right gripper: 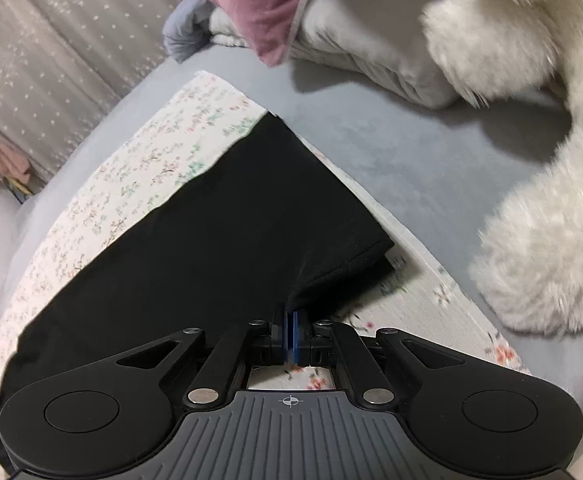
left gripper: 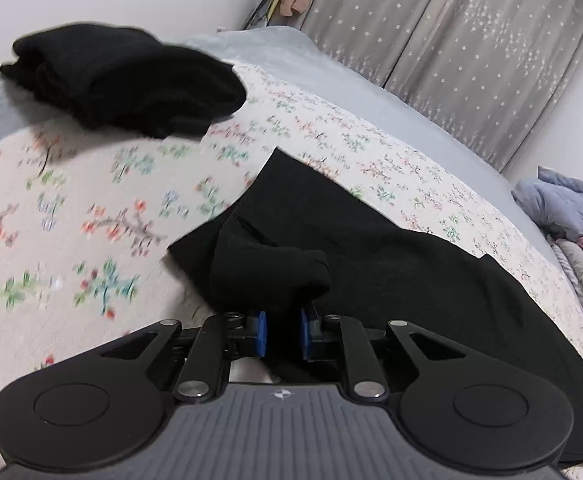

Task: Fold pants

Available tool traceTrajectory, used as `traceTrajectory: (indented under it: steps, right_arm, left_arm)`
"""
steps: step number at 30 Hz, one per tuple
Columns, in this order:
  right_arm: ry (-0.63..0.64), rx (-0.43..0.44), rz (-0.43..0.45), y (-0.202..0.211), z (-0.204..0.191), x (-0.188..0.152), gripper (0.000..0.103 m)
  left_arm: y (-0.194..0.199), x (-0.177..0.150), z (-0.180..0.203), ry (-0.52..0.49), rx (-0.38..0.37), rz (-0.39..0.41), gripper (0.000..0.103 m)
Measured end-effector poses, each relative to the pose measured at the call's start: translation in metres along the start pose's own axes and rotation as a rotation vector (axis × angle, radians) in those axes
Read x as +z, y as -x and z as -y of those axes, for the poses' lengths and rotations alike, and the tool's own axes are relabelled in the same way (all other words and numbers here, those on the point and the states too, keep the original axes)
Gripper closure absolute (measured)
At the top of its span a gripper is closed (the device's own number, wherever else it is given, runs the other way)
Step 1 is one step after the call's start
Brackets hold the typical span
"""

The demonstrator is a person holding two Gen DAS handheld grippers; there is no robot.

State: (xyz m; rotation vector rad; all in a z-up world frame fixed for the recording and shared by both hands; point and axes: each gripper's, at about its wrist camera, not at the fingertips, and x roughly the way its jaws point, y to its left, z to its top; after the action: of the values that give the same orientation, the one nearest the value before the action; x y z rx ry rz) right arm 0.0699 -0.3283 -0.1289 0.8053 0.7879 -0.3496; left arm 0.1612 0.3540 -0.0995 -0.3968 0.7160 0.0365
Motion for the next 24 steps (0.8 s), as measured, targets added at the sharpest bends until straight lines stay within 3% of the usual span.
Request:
traceTrajectory:
  steps: [8,15,20,22,24]
  right_arm:
    - [0.016,0.002,0.009,0.014,-0.001,-0.003,0.102]
    - [0.001,-0.008,-0.027,0.0,0.007,-0.001,0.102]
    - [0.043,-0.017,-0.042,-0.005,0.004,0.0,0.098]
    - [0.04,-0.011,-0.048,-0.005,0.006,-0.001,0.094]
    - [0.037,-0.036,-0.029,0.0,0.005,-0.001,0.082]
  left_arm:
    - [0.015,-0.009,-0.01,0.047,-0.035,0.026,0.073]
    - [0.008,-0.02,-0.012,0.032,-0.012,0.002,0.073]
    - [0.018,-0.022,-0.014,-0.019,-0.002,-0.052,0.048]
    - [0.032,-0.019,-0.02,-0.023,0.02,-0.038,0.044]
    - [0.049,-0.012,-0.028,0.011,0.021,-0.007,0.045]
